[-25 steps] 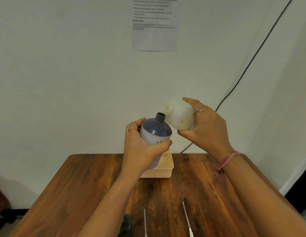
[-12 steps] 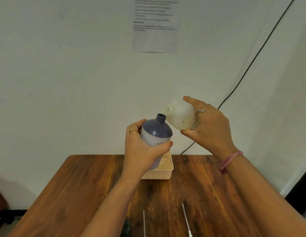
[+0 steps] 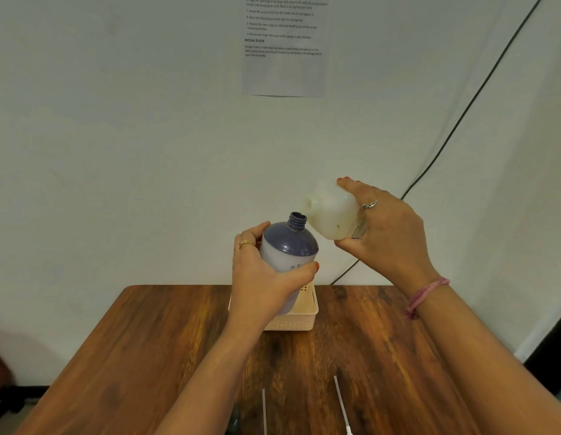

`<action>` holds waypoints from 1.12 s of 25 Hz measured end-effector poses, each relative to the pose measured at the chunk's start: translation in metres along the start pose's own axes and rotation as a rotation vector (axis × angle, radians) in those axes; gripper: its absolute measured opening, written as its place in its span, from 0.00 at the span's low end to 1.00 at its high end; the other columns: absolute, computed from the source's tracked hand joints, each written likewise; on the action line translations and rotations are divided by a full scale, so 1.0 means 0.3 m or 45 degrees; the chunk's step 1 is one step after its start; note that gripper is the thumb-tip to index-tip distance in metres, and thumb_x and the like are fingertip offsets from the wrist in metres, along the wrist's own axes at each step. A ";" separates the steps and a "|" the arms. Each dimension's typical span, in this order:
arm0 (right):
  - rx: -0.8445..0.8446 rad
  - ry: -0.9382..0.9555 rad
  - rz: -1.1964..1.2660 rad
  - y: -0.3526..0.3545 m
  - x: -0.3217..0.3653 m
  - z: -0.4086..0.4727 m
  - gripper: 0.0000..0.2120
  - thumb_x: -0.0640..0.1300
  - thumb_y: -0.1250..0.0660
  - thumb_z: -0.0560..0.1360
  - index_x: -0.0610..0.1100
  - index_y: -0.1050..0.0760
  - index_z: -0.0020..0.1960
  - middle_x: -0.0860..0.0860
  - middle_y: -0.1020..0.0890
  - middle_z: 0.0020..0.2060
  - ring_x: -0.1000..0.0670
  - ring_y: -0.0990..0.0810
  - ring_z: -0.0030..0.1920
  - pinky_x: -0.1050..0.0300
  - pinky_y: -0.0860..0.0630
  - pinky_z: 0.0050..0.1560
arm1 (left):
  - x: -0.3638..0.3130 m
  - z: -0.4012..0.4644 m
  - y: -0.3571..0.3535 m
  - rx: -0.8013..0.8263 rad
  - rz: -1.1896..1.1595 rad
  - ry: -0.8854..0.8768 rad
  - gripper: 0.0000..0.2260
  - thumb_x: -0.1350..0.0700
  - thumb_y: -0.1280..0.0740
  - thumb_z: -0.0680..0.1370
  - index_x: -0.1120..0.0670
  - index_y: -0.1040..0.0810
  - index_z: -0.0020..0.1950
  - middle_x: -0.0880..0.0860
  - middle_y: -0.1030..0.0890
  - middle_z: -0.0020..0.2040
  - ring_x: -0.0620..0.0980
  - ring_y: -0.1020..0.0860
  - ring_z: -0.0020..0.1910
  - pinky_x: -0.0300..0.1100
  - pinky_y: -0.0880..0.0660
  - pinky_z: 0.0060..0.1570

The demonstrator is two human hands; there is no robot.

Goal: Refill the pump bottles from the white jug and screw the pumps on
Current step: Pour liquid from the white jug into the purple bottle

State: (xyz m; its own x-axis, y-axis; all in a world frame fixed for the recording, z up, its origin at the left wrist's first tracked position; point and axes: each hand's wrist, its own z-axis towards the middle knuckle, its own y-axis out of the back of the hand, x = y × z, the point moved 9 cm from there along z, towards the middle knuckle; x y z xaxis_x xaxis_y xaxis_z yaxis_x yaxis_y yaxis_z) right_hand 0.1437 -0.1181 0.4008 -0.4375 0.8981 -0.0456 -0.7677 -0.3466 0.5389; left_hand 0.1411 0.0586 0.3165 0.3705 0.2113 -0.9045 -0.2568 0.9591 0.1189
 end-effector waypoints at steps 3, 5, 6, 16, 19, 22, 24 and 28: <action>-0.012 0.012 0.002 0.001 0.001 0.003 0.38 0.49 0.19 0.59 0.43 0.27 0.66 0.45 0.19 0.58 0.42 0.18 0.53 0.47 0.21 0.50 | 0.001 0.000 -0.001 -0.004 0.006 -0.008 0.38 0.56 0.19 0.60 0.45 0.35 0.63 0.46 0.29 0.59 0.44 0.25 0.53 0.23 0.26 0.39; -0.025 0.028 0.004 0.003 0.001 0.005 0.38 0.49 0.19 0.59 0.42 0.27 0.65 0.44 0.18 0.57 0.42 0.18 0.53 0.48 0.21 0.50 | 0.003 0.003 0.000 -0.005 0.006 -0.012 0.38 0.56 0.18 0.60 0.45 0.35 0.63 0.46 0.29 0.59 0.44 0.25 0.53 0.24 0.26 0.39; -0.026 0.033 0.003 0.003 0.000 0.006 0.38 0.49 0.19 0.59 0.42 0.27 0.65 0.44 0.18 0.58 0.42 0.18 0.53 0.48 0.21 0.50 | 0.004 0.004 0.000 -0.005 0.001 -0.010 0.38 0.55 0.18 0.60 0.45 0.35 0.63 0.46 0.29 0.59 0.43 0.25 0.54 0.24 0.26 0.39; -0.018 0.063 -0.017 -0.003 0.002 0.008 0.37 0.48 0.19 0.59 0.42 0.27 0.65 0.45 0.19 0.58 0.43 0.18 0.55 0.49 0.22 0.52 | 0.009 0.004 -0.002 -0.009 -0.030 0.001 0.39 0.48 0.22 0.55 0.45 0.35 0.63 0.45 0.29 0.59 0.43 0.25 0.54 0.26 0.25 0.42; -0.009 0.063 -0.023 -0.005 -0.001 0.009 0.38 0.48 0.19 0.59 0.42 0.27 0.65 0.45 0.19 0.58 0.42 0.19 0.55 0.48 0.22 0.52 | 0.009 0.004 -0.004 -0.010 -0.028 0.000 0.39 0.48 0.22 0.55 0.45 0.35 0.63 0.45 0.29 0.59 0.43 0.24 0.54 0.26 0.25 0.41; -0.010 0.068 -0.025 -0.004 -0.001 0.008 0.37 0.48 0.19 0.59 0.42 0.27 0.65 0.45 0.19 0.58 0.43 0.19 0.55 0.49 0.22 0.52 | 0.015 0.004 -0.004 -0.012 -0.017 0.003 0.40 0.47 0.22 0.55 0.45 0.35 0.63 0.45 0.29 0.59 0.42 0.24 0.54 0.25 0.26 0.40; -0.013 0.069 -0.020 -0.001 0.000 0.008 0.37 0.48 0.19 0.59 0.42 0.27 0.65 0.45 0.19 0.58 0.43 0.19 0.56 0.49 0.22 0.53 | 0.017 0.002 -0.006 -0.012 -0.018 0.003 0.40 0.47 0.22 0.55 0.45 0.35 0.63 0.45 0.29 0.59 0.41 0.25 0.54 0.24 0.26 0.40; -0.018 0.082 -0.027 0.001 0.005 0.008 0.36 0.47 0.19 0.60 0.42 0.26 0.65 0.45 0.19 0.58 0.43 0.19 0.56 0.49 0.23 0.54 | 0.023 0.000 -0.006 -0.005 -0.032 -0.004 0.38 0.50 0.20 0.57 0.45 0.35 0.62 0.45 0.29 0.58 0.42 0.25 0.53 0.24 0.26 0.41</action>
State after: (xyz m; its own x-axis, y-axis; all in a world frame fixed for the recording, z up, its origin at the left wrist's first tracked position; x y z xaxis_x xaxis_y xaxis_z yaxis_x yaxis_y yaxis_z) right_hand 0.1439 -0.1162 0.4028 -0.4499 0.8861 -0.1111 -0.7834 -0.3319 0.5254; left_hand 0.1442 0.0584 0.3101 0.3798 0.1878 -0.9058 -0.2510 0.9634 0.0945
